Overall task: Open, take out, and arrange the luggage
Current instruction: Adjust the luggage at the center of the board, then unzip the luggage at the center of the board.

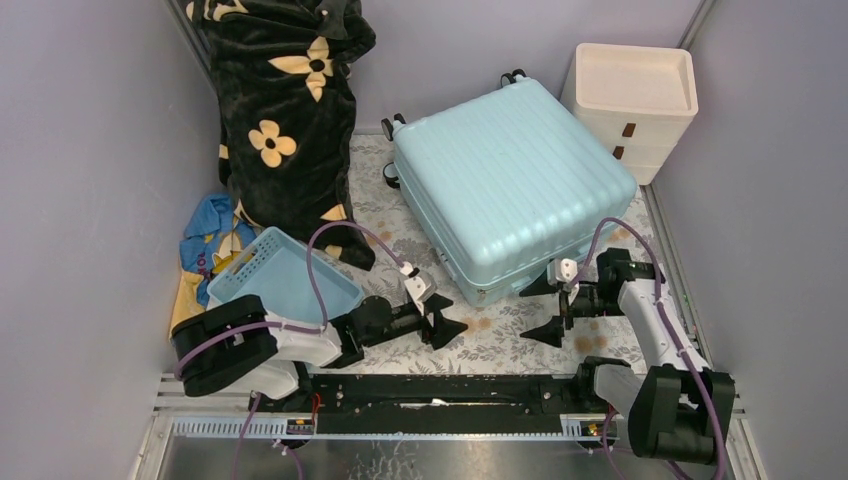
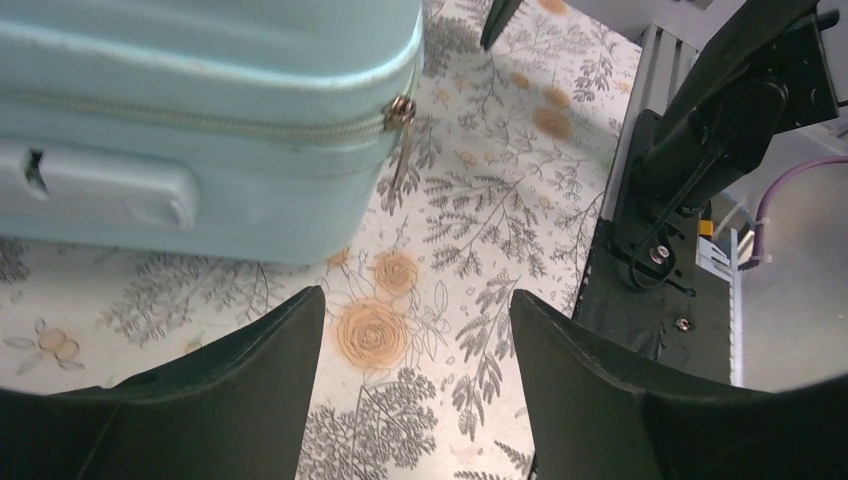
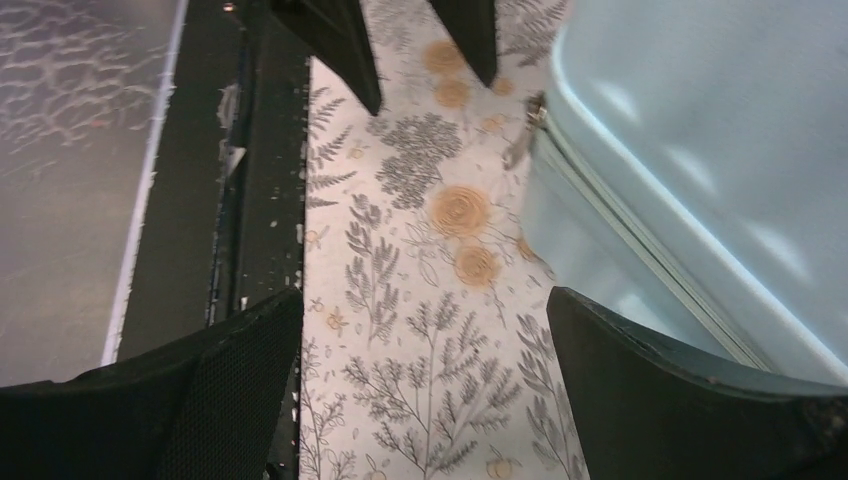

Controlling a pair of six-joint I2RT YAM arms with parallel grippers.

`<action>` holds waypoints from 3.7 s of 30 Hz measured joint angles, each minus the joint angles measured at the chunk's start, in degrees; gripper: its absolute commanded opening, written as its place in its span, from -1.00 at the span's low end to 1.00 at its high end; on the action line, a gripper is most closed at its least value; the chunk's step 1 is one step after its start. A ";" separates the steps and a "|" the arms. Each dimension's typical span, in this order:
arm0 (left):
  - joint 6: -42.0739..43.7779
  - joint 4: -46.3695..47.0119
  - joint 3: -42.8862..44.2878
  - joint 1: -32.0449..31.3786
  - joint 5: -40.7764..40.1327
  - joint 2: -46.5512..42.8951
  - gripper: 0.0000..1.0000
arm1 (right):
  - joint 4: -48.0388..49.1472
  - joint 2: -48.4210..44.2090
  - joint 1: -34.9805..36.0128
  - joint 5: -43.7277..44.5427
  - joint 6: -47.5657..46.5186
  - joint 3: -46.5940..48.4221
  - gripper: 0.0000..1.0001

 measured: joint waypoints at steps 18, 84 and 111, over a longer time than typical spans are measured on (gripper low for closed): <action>6.60 14.93 -0.28 -0.35 -1.18 8.20 0.45 | 22.36 0.48 18.38 -1.92 18.43 -3.89 -0.28; 16.68 17.44 4.79 -3.02 -6.38 17.94 0.11 | 75.78 -17.79 40.81 39.08 58.40 -21.31 -1.00; 19.80 22.27 5.27 -2.95 -10.38 21.64 0.10 | 79.32 -17.59 42.62 41.40 60.98 -22.05 -0.99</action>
